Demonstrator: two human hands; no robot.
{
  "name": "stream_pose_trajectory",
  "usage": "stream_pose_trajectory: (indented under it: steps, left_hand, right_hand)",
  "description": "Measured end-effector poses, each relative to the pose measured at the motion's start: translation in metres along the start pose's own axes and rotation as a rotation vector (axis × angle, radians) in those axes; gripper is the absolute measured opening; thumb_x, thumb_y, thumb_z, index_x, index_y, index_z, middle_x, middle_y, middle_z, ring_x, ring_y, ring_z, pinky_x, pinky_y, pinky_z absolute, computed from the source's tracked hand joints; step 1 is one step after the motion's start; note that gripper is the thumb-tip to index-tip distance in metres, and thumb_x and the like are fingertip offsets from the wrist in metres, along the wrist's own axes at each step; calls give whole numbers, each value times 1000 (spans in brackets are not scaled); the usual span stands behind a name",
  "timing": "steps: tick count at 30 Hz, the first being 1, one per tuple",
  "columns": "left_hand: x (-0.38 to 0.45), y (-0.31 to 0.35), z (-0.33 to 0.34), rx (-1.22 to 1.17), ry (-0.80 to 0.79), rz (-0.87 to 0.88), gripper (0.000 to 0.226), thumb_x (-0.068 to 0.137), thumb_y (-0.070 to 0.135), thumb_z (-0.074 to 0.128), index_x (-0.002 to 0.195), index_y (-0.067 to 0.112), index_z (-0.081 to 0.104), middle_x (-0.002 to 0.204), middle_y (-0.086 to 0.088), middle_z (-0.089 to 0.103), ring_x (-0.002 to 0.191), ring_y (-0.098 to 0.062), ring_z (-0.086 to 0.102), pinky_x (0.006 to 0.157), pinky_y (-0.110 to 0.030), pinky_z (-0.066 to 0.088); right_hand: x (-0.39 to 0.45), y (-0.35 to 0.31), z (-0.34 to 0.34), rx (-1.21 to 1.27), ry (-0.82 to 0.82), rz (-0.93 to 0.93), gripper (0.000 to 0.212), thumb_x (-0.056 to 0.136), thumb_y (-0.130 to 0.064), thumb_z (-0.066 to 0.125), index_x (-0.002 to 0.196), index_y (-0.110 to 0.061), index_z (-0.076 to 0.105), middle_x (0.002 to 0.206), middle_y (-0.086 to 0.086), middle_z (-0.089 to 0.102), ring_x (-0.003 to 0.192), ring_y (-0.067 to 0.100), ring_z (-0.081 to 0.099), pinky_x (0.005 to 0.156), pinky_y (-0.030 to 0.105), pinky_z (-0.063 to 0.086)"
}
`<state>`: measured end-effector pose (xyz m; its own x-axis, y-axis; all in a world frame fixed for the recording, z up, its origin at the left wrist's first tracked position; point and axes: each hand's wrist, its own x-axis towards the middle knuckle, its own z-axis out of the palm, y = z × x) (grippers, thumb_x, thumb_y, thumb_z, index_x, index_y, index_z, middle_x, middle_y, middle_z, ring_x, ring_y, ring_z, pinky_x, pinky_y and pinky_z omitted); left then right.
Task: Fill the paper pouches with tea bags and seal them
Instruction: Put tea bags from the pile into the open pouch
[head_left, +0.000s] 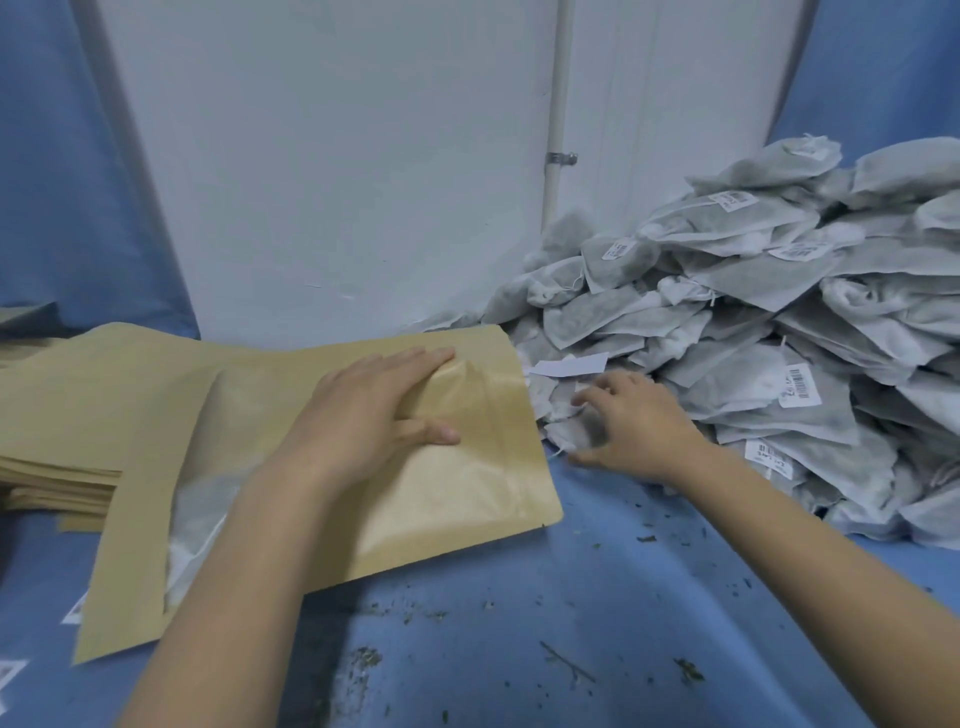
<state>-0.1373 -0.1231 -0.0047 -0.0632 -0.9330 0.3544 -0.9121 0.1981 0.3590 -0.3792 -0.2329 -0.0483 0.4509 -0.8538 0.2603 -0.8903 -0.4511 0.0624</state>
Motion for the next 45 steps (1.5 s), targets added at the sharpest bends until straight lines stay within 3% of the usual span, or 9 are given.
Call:
stream_pose_trajectory:
  steps: [5,9,11,15,22,27,32,37,45]
  left_hand:
    - [-1,-2,-3,-45,21,-10,73,75,49,69,139,45,35,149,15,34,137,-9,29,113,-36,22]
    - [0,-3,-3,-53,20,-14,73,74,49,70,139,44,36,150,15,34,137,-9,29,113,-36,23]
    - [0,-4,-4,-59,20,-18,73,73,49,70,139,44,37,150,15,34,137,-9,29,113,-36,23]
    - [-1,-7,-6,-88,33,-27,74,72,49,71,138,45,38,149,15,36,137,-8,31,113,-38,24]
    - [-3,-6,-10,-144,41,-7,75,66,51,72,135,47,41,145,18,40,135,-7,34,113,-35,26]
    - [-4,-9,-13,-176,72,-18,73,67,49,73,133,48,43,141,21,43,133,-6,36,112,-34,27]
    - [-4,-10,-13,-178,66,-28,72,68,46,75,132,50,43,141,20,44,133,-6,36,112,-34,28]
    - [-4,-9,-14,-187,76,-7,72,68,43,77,132,49,44,141,21,44,133,-5,36,112,-32,27]
    - [-2,7,-13,-202,114,133,73,59,51,73,129,47,49,136,24,47,127,2,39,106,-17,27]
  right_hand:
    - [-2,14,10,-293,142,-60,34,93,-34,42,122,-19,50,124,-2,52,115,22,46,95,29,35]
    - [-14,13,-3,328,404,5,28,92,-40,49,95,-19,66,94,-2,61,89,17,57,75,29,45]
    - [-19,15,-13,567,505,106,41,90,-44,50,63,-13,51,61,-4,47,60,6,46,57,16,35]
    - [-24,15,-32,1157,477,324,43,90,-40,56,55,-15,55,44,-12,47,40,-1,41,45,17,34]
    - [-14,1,-36,1545,324,420,31,84,-32,67,104,-10,60,92,6,69,66,12,67,49,22,50]
    - [-15,3,-29,1206,391,494,36,70,-49,73,97,-27,63,99,-4,67,92,16,64,79,36,52]
    - [-13,3,-36,997,399,517,45,69,-68,60,89,-29,55,83,-10,61,79,10,54,66,27,38]
    - [-8,-1,-45,1474,387,548,6,80,-25,57,85,-23,58,87,2,60,72,17,56,61,30,44]
    - [-5,-66,-38,1618,42,219,23,87,-11,61,109,-7,58,91,11,65,73,25,61,62,30,46]
